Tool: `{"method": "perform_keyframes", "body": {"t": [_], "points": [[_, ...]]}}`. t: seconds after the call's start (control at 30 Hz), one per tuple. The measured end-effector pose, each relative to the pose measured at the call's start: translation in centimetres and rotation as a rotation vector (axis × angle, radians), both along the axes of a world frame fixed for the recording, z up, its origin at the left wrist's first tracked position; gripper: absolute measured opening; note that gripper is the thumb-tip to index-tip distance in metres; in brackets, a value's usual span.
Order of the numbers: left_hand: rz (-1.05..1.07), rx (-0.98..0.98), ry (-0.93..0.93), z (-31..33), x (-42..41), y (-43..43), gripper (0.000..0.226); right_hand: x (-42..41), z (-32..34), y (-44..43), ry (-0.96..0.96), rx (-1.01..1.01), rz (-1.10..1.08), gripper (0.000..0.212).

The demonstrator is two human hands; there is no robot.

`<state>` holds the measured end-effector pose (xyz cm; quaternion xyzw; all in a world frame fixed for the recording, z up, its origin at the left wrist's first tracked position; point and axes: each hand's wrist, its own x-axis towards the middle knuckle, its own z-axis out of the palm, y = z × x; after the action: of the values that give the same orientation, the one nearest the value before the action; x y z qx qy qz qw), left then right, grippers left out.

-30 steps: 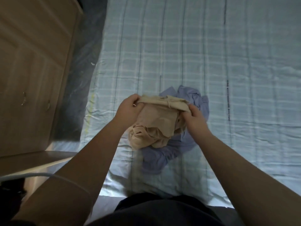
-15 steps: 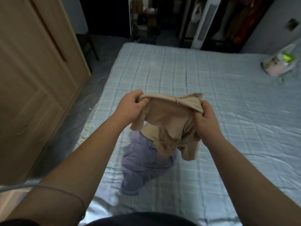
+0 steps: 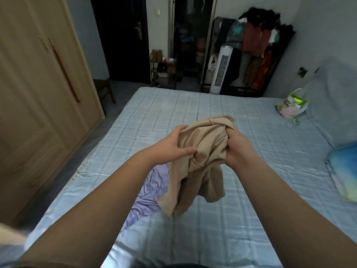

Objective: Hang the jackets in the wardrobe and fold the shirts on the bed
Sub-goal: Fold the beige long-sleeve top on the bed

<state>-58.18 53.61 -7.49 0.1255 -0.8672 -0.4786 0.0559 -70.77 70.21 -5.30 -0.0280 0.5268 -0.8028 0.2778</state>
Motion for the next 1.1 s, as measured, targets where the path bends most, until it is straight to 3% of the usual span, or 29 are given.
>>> {"method": "perform_keyframes", "body": {"t": [0.07,0.17,0.27,0.53,0.67,0.87,1.0,1.1], "points": [[-0.036,-0.036,0.022,0.0,0.2,1.9,0.104,-0.2,0.5,1.4,-0.060,-0.038,-0.006,0.032],[-0.124,-0.039,0.015,0.7,0.1,4.0,0.111,-0.5,1.2,3.4,-0.063,-0.068,0.051,0.044],[-0.175,-0.029,0.037,1.4,-0.5,5.7,0.102,-0.7,1.5,5.1,0.031,-0.058,0.118,0.050],[-0.132,0.202,0.053,5.1,-3.5,6.2,0.058,-0.3,3.0,7.9,0.364,0.128,0.183,0.021],[-0.043,-0.014,0.089,6.3,-4.8,5.6,0.008,-0.6,2.7,8.2,0.478,0.238,0.096,0.020],[0.017,0.085,0.108,9.1,-5.1,3.5,0.020,-1.4,1.5,8.4,0.638,0.388,0.047,0.022],[-0.041,0.037,0.057,11.8,-5.5,2.3,0.023,-2.4,1.2,8.0,0.588,0.471,0.120,0.053],[-0.056,0.001,0.073,14.3,-6.0,1.5,0.023,-3.5,1.6,7.6,0.544,0.508,0.290,0.055]]}}
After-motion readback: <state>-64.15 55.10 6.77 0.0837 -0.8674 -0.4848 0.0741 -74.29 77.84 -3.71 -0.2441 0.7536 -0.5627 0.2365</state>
